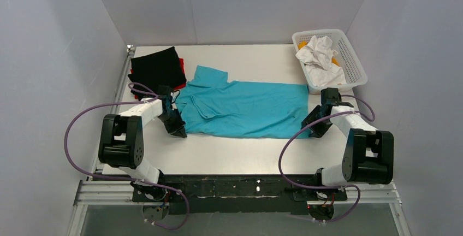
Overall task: Fold and stack the t-shirts
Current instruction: Fold the flattened tshirt in 1/3 of the way
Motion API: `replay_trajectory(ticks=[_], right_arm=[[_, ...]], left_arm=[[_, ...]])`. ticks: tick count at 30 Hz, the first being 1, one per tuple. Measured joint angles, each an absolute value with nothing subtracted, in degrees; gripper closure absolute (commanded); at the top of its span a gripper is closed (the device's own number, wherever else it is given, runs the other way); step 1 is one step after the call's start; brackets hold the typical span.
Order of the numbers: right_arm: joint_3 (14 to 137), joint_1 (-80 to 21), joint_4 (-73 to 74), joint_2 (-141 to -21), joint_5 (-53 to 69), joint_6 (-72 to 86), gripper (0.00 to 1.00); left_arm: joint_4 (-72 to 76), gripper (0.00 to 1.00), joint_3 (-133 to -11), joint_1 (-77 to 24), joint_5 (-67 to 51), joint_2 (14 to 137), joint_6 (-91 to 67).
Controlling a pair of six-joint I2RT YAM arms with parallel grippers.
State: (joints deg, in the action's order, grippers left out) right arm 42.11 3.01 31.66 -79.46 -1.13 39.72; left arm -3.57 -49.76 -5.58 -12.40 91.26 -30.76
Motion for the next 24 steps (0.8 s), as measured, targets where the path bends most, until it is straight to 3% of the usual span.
replay_trajectory(ticks=[3,4,6,7,17,24], right_arm=[[42.3,3.29,31.59,-80.66,-0.86,40.05,0.57],[42.3,3.4,31.73,-80.71,-0.86,40.07,0.64],[42.26,3.4,32.14,-80.73,-1.48,40.07,0.96],[42.17,3.4,32.4,-80.73,-1.78,40.05,0.99],[42.19,4.16,33.69,-80.82,-1.52,39.72,0.99],[40.56,4.49,43.11,-75.4,-3.42,37.56,0.99]], left_arm=[[-4.12,1.0,-49.78,-5.41,-12.03,91.26,-30.63],[-4.4,1.0,-49.8,-5.37,-11.94,91.26,-30.61],[-5.19,1.0,-50.0,-5.34,-11.44,91.26,-30.59],[-5.56,1.0,-50.13,-5.34,-11.11,91.26,-30.59],[-12.97,1.0,-50.65,-1.37,-6.55,89.03,-33.12],[-22.11,1.0,-47.75,-1.23,-2.9,78.63,-37.34]])
